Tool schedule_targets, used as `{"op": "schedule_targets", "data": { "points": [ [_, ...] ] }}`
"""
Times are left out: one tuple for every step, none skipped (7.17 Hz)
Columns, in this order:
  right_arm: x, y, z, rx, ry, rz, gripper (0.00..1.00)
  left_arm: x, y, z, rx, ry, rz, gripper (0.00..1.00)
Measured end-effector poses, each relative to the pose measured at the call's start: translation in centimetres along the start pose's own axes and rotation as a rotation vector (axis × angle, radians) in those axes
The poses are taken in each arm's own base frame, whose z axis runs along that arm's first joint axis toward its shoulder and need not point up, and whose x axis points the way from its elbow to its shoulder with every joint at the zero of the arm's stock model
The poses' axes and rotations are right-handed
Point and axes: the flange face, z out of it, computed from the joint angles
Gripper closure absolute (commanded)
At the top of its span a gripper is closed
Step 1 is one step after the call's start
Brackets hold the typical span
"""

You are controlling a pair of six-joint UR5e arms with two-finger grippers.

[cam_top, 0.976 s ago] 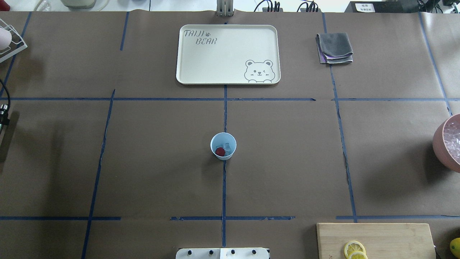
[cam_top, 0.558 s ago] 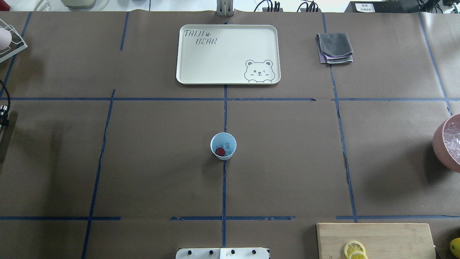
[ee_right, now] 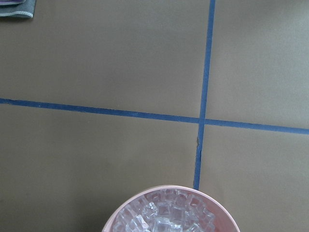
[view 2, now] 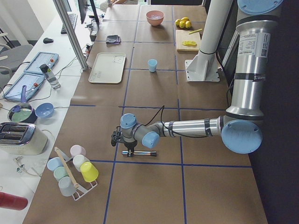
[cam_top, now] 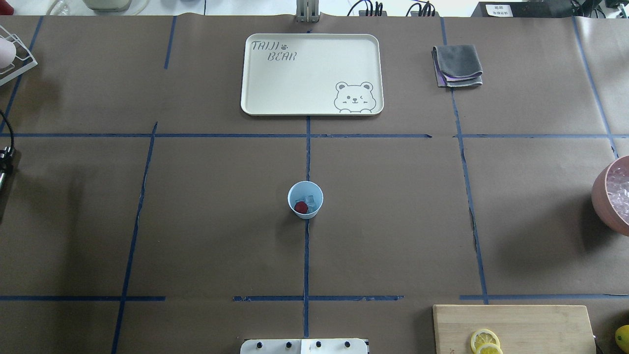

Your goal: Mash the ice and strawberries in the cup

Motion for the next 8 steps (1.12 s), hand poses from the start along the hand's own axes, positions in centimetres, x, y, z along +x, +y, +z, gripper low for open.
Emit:
{"op": "schedule_targets", "data": {
  "points": [
    [0.0, 0.0, 0.0, 0.0, 0.0, 0.0, 0.01, 0.0, 0.0, 0.0, 0.002, 0.0, 0.001, 0.1],
    [0.0, 0.0, 0.0, 0.0, 0.0, 0.0, 0.01, 0.1, 0.0, -0.1, 0.004, 0.001, 0.003, 0.0],
    [0.0, 0.0, 0.0, -0.001, 0.0, 0.0, 0.01, 0.5, -0.2, -0.6, 0.011, 0.009, 0.007, 0.0],
    [0.1, 0.0, 0.1, -0.004, 0.0, 0.002, 0.01, 1.3, -0.4, -1.7, 0.017, 0.04, 0.016, 0.0],
    [0.3, 0.1, 0.3, -0.014, 0.001, 0.01, 0.01, 1.8, -0.8, -3.5, 0.016, 0.101, 0.023, 0.0],
    [0.6, 0.3, 0.5, -0.025, -0.001, 0.019, 0.01, 0.9, -1.3, -5.6, 0.012, 0.158, 0.022, 0.0],
    [0.7, 0.4, 0.6, -0.032, -0.002, 0.022, 0.01, -0.6, -2.1, -7.8, 0.005, 0.184, 0.028, 0.0],
    [1.0, 0.5, 0.6, -0.039, -0.003, 0.021, 0.01, -2.0, -3.0, -10.5, -0.003, 0.178, 0.046, 0.0]
  ]
}}
